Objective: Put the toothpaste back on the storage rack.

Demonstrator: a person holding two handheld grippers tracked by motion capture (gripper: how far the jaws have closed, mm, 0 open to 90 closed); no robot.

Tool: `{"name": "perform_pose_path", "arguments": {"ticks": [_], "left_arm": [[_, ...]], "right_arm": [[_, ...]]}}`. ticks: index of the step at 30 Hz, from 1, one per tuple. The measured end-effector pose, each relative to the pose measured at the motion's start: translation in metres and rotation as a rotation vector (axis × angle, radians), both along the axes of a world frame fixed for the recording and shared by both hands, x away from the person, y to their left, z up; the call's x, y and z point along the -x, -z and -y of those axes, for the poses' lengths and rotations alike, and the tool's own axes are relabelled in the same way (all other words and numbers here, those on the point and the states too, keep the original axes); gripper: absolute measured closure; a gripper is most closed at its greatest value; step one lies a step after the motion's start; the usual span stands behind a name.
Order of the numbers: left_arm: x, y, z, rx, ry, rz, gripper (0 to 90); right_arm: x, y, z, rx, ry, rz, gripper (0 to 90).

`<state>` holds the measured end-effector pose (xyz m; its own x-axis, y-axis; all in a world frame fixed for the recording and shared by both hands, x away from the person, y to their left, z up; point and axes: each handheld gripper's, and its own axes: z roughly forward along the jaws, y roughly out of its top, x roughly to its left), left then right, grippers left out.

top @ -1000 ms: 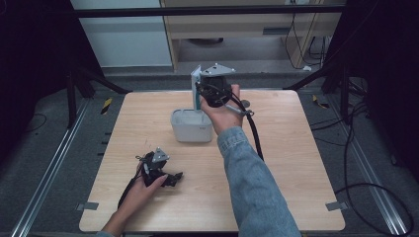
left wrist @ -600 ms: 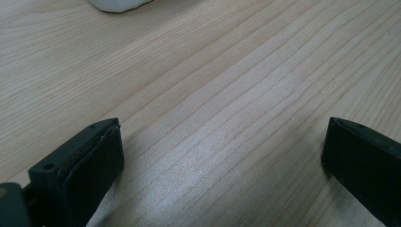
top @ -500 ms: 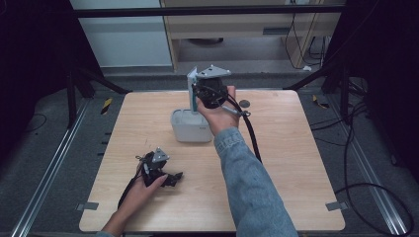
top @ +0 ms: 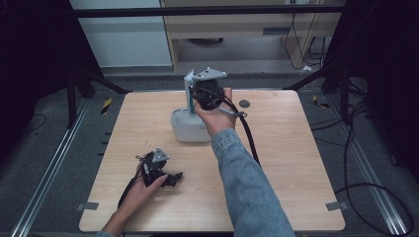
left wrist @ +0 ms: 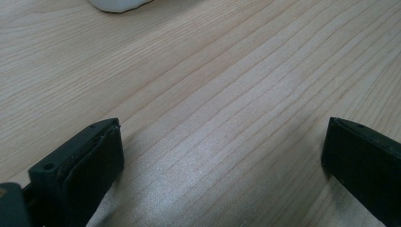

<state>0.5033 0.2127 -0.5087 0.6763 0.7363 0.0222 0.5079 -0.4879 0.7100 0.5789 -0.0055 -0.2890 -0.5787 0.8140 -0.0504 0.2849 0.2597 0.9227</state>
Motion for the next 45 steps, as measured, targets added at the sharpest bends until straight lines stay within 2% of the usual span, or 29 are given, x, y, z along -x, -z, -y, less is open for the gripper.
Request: {"name": "perform_pose_path", "arguments": {"ticks": [17, 22, 27, 36, 45], "left_arm": [[0.000, 0.000, 0.000, 0.000, 0.001, -0.001, 0.0], [0.000, 0.000, 0.000, 0.001, 0.002, -0.001, 0.0], [0.000, 0.000, 0.000, 0.001, 0.002, -0.001, 0.0], [0.000, 0.000, 0.000, 0.001, 0.004, 0.000, 0.0], [0.000, 0.000, 0.000, 0.001, 0.003, 0.000, 0.0]], "right_arm": [[-0.004, 0.018, -0.004, 0.013, -0.002, -0.029, 84.7], [-0.009, 0.032, -0.005, 0.036, 0.007, -0.054, 84.6], [-0.013, 0.048, -0.008, 0.032, 0.010, -0.075, 84.7], [-0.019, 0.061, -0.008, 0.024, 0.020, -0.091, 84.6], [-0.021, 0.074, -0.006, 0.040, 0.027, -0.116, 84.7]]}}
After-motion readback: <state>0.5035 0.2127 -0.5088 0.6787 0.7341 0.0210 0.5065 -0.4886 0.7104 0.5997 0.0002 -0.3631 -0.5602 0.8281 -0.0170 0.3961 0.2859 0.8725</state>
